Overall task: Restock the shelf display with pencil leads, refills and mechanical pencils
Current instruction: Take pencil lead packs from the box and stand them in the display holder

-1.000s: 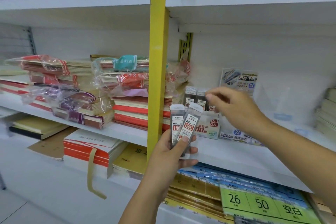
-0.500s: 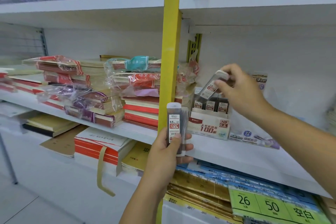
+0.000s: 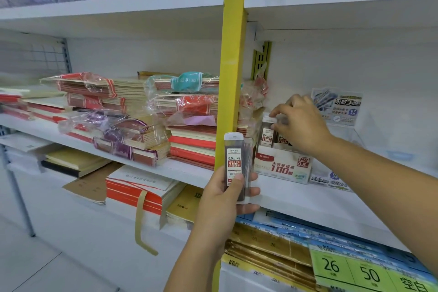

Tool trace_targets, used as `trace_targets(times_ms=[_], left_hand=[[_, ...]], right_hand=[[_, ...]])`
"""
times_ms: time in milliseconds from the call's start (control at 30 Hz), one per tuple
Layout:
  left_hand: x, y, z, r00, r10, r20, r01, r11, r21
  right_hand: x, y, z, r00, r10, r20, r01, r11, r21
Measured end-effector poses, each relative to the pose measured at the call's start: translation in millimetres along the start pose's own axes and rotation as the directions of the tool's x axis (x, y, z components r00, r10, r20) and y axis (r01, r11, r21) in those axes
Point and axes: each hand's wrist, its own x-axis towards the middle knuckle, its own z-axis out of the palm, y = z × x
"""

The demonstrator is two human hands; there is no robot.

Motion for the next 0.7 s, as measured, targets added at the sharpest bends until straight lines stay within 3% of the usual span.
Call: trace_targets(times_ms=[100, 167, 267, 333, 400, 567, 700], left_hand=[[-0.4, -0.1, -0.2, 1.0, -0.025, 0.01, 0.025, 1.0, -0.011], [-0.3, 0.3, 0.1, 0.999, -0.041, 0.025, 0.041, 0.999, -0.019], [-0.5, 0.2, 2.6, 0.998, -0.049, 0.05, 0.05, 0.999, -0.019], [-1.8, 0.6, 5.7, 0.996, -0.053, 0.072, 0.054, 0.998, -0.023], [-3.7, 0.5, 8.2, 0.994, -0.06, 0.094, 0.064, 0.997, -0.039], [-6.8, -2.8, 11.5, 0.993, -0.081, 0.088, 0.089, 0.992, -0.085], [-5.2, -6.4, 7.5, 0.992, -0.115, 0.041, 0.12, 0.986, -0.118]], right_hand=[[-9.1, -2.4, -3.6, 0.999, 0.008, -0.032, -0.008, 1.0, -0.002], [-24.8, -12.8, -14.6, 0.997, 0.006, -0.071, 0.007, 0.983, 0.183], [-56.5, -36.1, -30.9, 0.995, -0.008, 0.101, -0.052, 0.809, 0.586], [-71.0, -47.2, -35.9, 0.959, -0.052, 0.278, -0.179, 0.649, 0.74], [-77.7, -50.7, -36.0, 0.928, -0.08, 0.363, -0.264, 0.546, 0.795], [-83.8, -38.9, -42.0, 0.932, 0.032, 0.362, -0.343, 0.405, 0.847], [-92.2, -25.9, -44.3, 0.91, 0.038, 0.413, -0.404, 0.3, 0.864]])
